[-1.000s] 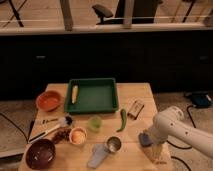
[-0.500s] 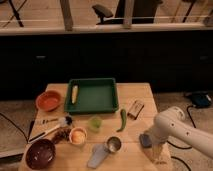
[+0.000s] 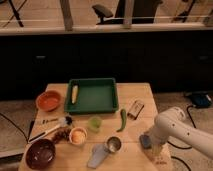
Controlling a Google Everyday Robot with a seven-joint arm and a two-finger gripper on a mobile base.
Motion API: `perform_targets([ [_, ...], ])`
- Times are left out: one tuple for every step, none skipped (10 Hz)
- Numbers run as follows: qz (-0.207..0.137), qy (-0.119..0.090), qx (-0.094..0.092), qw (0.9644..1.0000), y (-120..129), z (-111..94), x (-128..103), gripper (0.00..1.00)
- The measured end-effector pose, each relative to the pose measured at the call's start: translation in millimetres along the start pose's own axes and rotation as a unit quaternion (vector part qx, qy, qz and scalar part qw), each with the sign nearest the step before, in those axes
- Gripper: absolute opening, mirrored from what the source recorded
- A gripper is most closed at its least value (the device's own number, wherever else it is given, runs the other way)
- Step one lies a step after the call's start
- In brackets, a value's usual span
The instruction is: Wipe tray with sponge
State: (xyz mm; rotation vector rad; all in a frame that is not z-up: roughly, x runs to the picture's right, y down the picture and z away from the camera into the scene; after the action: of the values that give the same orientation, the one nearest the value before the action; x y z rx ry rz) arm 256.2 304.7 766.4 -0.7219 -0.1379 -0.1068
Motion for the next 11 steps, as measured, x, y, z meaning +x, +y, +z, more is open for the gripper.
perform_targets([
  [0.0, 0.0, 0.0, 1.0, 0.7, -0.2, 0.5, 0.63],
  [0.001, 0.0, 0.0, 1.0, 1.4, -0.1, 0.4, 0.65],
  [0.001, -0.001, 0.0, 1.0, 1.1, -0.3, -0.4, 0.61],
  [0.002, -0.002, 0.002, 1.0, 0.8, -2.3, 2.1, 0.5],
  [0.005, -0.003, 0.003, 1.0, 2.0, -2.8, 5.5, 0.41],
  [0.005, -0.003, 0.006, 1.0, 0.0, -5.3, 5.7, 0.31],
  [0.003, -0.003, 0.01, 0.9999, -4.3, -11.6, 1.4, 0.2],
  [0.004, -0.004, 0.012, 0.9999, -4.8, -14.4, 2.0, 0.09],
  [0.004, -0.004, 0.008, 0.9999, -2.1, -12.7, 4.1, 0.04],
  [0.005, -0.004, 0.008, 0.9999, -0.4, -8.5, 6.4, 0.0],
  [0.003, -0.001, 0.012, 0.9999, -3.1, -6.7, 4.8, 0.0],
])
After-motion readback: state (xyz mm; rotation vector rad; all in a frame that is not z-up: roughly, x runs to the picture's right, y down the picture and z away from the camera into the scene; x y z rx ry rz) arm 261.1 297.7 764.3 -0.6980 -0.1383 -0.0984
